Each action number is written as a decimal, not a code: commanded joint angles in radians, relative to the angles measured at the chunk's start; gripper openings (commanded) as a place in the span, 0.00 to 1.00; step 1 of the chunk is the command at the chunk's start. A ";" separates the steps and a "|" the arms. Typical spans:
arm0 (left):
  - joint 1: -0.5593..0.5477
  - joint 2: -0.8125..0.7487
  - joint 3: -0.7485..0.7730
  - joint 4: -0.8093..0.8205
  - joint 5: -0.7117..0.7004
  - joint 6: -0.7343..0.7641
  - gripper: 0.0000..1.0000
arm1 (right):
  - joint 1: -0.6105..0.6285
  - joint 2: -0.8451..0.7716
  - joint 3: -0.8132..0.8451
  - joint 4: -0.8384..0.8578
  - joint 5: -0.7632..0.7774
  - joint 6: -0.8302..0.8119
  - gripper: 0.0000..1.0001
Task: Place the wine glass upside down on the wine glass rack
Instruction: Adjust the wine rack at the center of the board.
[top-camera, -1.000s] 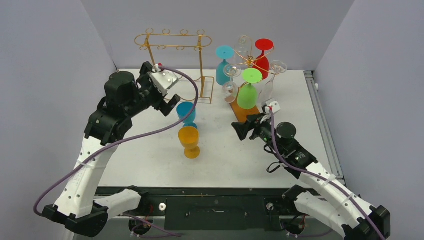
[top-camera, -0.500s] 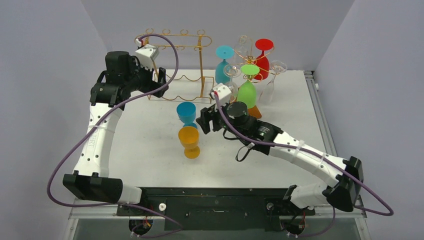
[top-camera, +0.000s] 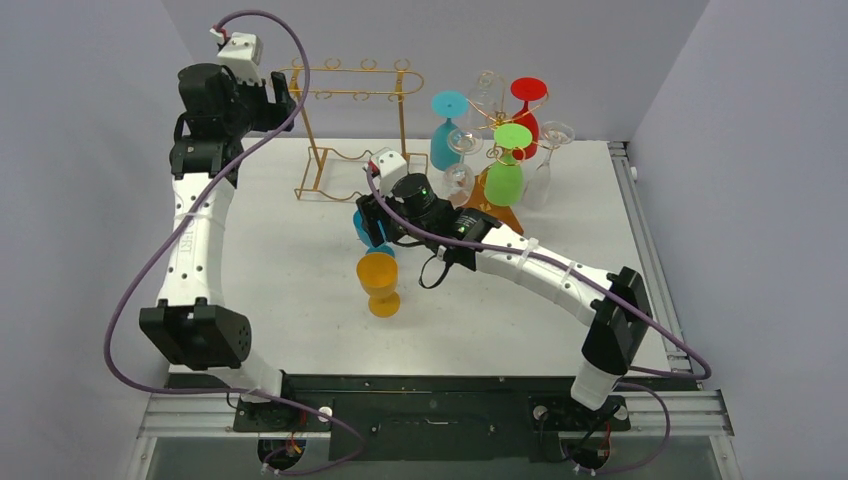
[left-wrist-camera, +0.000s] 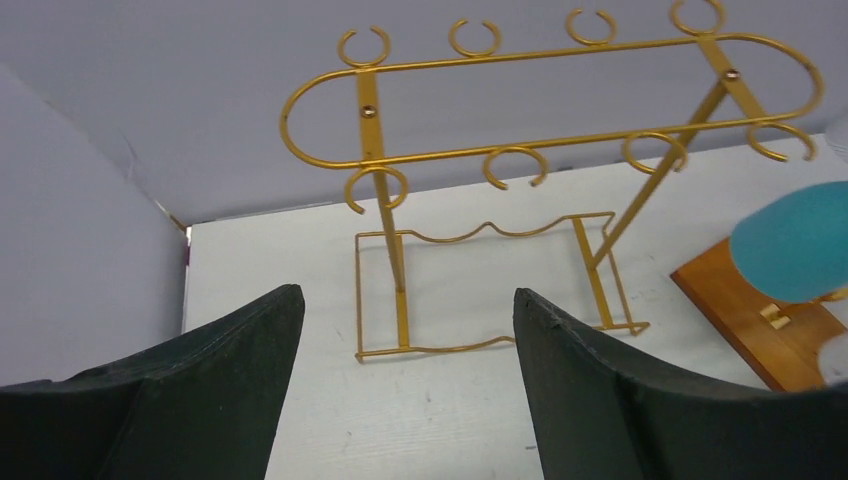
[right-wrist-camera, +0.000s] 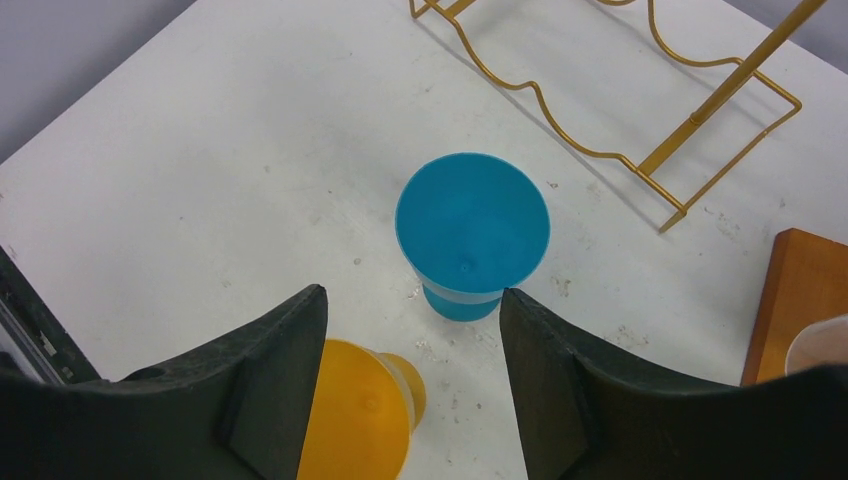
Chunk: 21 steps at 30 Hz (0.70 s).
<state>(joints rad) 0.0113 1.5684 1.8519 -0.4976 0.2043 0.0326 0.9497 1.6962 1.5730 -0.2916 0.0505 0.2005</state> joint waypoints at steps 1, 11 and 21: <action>0.047 0.091 0.035 0.156 -0.005 -0.026 0.72 | -0.005 -0.004 0.055 -0.016 -0.017 -0.001 0.59; 0.096 0.255 0.101 0.294 0.061 -0.148 0.65 | 0.013 -0.014 -0.014 0.025 0.006 0.062 0.56; 0.069 0.223 0.001 0.416 0.107 0.185 0.75 | 0.018 -0.020 -0.065 0.054 -0.007 0.074 0.54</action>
<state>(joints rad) 0.1005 1.8458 1.8812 -0.2028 0.2981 0.0116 0.9615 1.7126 1.5120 -0.2890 0.0387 0.2592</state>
